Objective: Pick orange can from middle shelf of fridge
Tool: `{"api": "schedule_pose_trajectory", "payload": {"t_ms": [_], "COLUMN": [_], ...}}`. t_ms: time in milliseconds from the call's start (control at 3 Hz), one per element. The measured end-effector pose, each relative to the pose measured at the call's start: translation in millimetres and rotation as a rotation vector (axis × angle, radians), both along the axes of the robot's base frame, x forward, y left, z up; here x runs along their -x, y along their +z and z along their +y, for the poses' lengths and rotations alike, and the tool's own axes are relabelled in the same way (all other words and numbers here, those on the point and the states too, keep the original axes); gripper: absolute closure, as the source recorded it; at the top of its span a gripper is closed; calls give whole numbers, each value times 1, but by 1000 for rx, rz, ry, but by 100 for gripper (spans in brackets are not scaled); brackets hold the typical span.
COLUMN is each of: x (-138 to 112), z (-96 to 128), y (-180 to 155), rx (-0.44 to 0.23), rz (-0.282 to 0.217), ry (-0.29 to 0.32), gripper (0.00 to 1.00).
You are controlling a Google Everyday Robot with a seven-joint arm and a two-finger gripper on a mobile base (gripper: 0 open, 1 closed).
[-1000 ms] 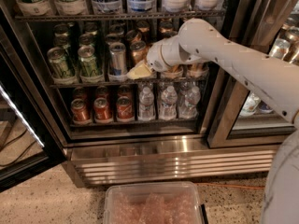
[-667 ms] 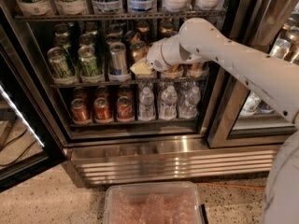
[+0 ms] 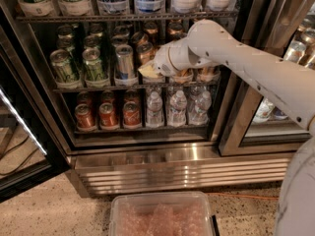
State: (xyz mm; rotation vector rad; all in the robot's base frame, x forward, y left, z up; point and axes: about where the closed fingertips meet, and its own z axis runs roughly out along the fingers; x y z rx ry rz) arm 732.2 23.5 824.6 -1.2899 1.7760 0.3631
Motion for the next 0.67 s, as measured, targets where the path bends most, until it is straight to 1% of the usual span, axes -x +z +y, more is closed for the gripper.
{"api": "schedule_pose_trajectory", "payload": {"t_ms": [667], "x": [1], "z": [0], "y": [4], "rx": [0], "rz": [0], "ry": [0], "gripper": [100]}}
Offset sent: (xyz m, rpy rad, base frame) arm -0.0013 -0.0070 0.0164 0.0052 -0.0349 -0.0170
